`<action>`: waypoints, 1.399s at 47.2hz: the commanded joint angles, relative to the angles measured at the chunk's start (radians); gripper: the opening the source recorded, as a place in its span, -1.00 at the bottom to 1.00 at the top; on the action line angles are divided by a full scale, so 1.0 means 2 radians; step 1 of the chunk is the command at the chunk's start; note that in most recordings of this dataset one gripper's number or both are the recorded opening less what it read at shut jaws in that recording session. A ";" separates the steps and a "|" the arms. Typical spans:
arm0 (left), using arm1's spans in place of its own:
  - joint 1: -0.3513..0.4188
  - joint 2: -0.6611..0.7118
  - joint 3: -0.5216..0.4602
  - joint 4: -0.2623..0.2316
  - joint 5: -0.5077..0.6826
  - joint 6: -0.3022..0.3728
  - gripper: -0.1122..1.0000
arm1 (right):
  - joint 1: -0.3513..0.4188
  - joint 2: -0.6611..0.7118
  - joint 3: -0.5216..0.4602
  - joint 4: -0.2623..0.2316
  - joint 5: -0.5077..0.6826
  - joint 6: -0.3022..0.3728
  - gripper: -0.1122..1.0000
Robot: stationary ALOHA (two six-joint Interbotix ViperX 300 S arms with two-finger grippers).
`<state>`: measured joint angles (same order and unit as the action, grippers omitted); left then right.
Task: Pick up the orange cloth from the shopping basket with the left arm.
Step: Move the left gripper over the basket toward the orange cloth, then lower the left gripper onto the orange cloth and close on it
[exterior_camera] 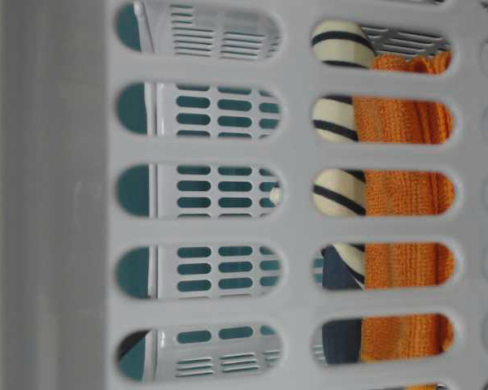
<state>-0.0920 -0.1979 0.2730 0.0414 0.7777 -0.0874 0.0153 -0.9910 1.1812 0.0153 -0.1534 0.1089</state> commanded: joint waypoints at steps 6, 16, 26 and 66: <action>0.001 0.056 -0.055 0.002 0.029 -0.010 0.17 | 0.001 0.002 -0.008 0.002 -0.002 0.000 0.56; -0.002 0.115 -0.081 0.002 0.031 -0.015 0.78 | 0.001 0.002 -0.008 0.002 -0.002 0.000 0.55; -0.007 0.159 -0.085 0.002 0.028 -0.022 0.72 | 0.000 0.002 -0.007 0.002 -0.002 0.000 0.55; -0.011 0.182 -0.051 0.002 -0.007 -0.042 -0.27 | 0.001 0.002 -0.005 0.002 -0.001 0.001 0.54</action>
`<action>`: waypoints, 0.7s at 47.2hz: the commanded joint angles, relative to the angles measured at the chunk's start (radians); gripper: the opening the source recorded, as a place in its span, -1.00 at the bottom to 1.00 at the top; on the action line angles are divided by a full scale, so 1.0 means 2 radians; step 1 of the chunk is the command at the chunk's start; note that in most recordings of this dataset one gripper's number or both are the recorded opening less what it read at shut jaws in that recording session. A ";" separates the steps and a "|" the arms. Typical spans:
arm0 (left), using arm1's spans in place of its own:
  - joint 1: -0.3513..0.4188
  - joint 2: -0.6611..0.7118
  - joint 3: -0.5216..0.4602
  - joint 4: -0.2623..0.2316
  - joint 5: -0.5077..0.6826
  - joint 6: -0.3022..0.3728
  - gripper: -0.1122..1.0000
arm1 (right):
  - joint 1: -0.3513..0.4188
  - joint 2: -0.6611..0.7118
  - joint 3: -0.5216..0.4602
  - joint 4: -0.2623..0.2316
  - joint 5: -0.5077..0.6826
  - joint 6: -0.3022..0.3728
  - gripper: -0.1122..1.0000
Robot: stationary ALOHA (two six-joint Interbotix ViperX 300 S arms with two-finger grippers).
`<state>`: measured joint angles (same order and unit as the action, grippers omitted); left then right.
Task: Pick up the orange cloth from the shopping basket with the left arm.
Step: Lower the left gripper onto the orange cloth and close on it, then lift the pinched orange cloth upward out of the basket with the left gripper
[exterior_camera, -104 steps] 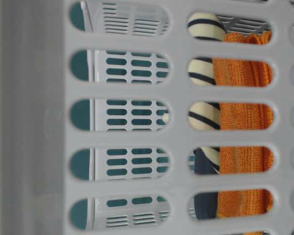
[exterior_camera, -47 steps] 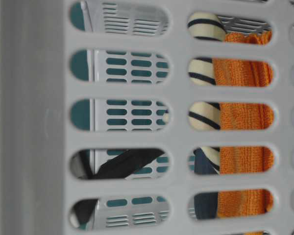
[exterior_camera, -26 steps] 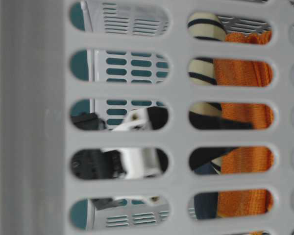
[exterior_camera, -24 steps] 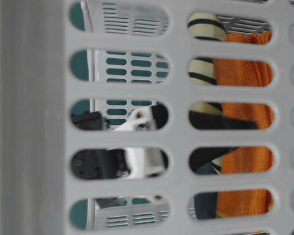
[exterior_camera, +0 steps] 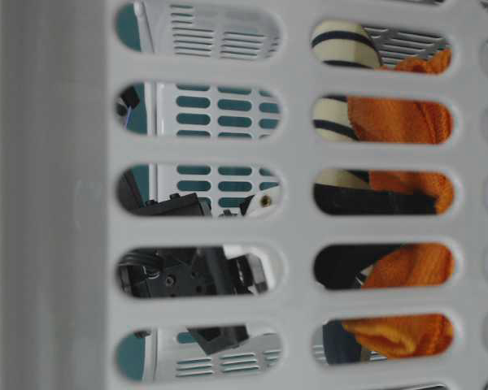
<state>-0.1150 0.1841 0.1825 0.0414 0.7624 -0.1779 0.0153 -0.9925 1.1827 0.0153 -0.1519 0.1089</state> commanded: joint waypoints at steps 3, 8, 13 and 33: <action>0.002 -0.018 -0.009 0.002 0.002 0.012 -0.51 | 0.001 0.003 -0.005 0.002 0.003 0.001 0.54; 0.002 -0.032 -0.019 0.002 0.010 0.026 -0.54 | 0.001 0.003 -0.005 0.002 0.010 0.001 0.54; 0.001 -0.047 -0.041 0.002 0.030 0.031 -0.55 | 0.001 0.002 -0.005 0.002 0.013 0.000 0.54; 0.002 -0.074 -0.223 0.002 0.196 0.032 -0.55 | 0.000 0.003 -0.004 0.002 0.013 0.000 0.54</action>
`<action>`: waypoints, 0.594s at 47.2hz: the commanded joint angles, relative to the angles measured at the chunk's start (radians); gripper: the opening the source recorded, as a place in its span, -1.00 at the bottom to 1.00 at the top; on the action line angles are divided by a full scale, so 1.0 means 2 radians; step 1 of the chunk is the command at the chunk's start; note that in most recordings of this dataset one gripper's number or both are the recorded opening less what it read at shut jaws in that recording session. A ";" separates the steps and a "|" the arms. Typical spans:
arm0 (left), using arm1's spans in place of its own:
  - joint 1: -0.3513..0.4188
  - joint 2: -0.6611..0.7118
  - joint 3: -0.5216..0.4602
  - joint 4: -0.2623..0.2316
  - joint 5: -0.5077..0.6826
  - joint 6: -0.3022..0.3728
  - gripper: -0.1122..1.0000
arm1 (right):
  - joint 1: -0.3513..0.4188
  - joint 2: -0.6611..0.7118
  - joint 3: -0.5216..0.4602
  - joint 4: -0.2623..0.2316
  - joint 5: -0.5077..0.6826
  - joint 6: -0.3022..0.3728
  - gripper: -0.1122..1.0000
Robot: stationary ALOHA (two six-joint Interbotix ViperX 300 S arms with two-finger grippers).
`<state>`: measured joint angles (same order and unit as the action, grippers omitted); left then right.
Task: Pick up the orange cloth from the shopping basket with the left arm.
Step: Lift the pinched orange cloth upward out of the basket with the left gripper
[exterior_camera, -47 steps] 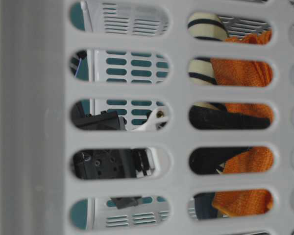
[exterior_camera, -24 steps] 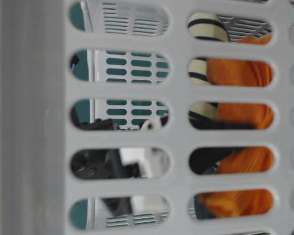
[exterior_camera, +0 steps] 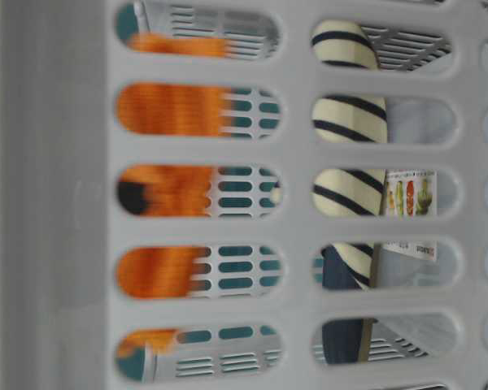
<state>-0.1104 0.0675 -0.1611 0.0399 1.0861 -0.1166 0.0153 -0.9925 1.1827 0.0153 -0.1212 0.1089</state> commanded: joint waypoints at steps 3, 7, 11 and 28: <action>0.000 -0.014 -0.081 0.002 0.061 0.002 -0.54 | 0.001 0.003 -0.004 0.002 -0.002 0.000 0.54; 0.000 -0.006 -0.119 0.002 0.097 0.002 -0.55 | 0.000 0.003 -0.004 0.002 -0.002 0.000 0.54; -0.001 0.003 -0.140 0.002 0.123 0.002 -0.54 | 0.000 0.002 -0.003 0.002 -0.002 0.000 0.54; 0.000 0.014 -0.150 0.002 0.143 0.002 -0.54 | -0.002 0.003 -0.004 0.002 -0.002 0.000 0.54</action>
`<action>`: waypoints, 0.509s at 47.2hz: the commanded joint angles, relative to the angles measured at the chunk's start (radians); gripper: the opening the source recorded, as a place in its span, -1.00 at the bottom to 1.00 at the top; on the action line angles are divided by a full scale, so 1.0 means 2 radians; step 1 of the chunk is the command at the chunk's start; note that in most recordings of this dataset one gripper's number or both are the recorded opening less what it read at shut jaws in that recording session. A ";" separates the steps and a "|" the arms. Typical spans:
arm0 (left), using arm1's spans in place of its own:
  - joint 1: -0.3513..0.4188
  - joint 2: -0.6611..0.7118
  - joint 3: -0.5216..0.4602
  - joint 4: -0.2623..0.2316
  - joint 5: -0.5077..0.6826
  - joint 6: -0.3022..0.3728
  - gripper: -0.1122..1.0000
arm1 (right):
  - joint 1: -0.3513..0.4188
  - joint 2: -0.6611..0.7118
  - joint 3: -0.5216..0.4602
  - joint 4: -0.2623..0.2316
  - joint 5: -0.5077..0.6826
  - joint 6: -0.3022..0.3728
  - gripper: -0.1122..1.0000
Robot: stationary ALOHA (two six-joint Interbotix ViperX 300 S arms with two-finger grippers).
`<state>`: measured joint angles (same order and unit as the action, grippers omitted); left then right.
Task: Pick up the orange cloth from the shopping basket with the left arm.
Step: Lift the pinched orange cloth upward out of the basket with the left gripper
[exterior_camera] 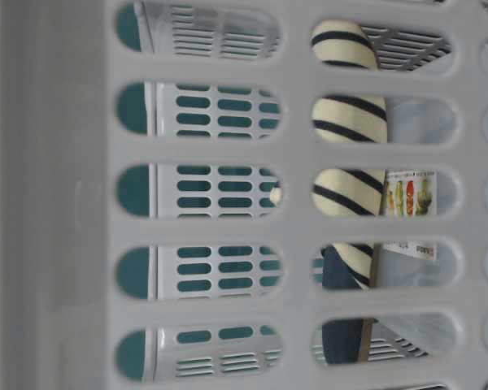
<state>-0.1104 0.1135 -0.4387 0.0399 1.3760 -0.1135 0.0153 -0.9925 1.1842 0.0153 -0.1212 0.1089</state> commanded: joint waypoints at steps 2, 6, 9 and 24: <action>0.001 -0.009 -0.010 0.002 -0.002 0.000 -0.55 | -0.002 0.003 -0.005 0.002 -0.002 0.000 0.54; 0.002 -0.009 -0.008 0.002 -0.001 0.000 -0.55 | -0.002 0.003 -0.005 0.002 -0.002 0.000 0.54; 0.002 -0.009 -0.006 0.002 -0.001 0.000 -0.55 | -0.002 0.003 -0.005 0.002 -0.002 0.000 0.54; 0.003 -0.008 -0.002 0.002 -0.002 0.000 -0.54 | -0.002 0.003 -0.005 0.002 -0.002 0.000 0.54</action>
<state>-0.1089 0.1135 -0.4357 0.0414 1.3775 -0.1120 0.0123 -0.9925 1.1842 0.0153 -0.1212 0.1089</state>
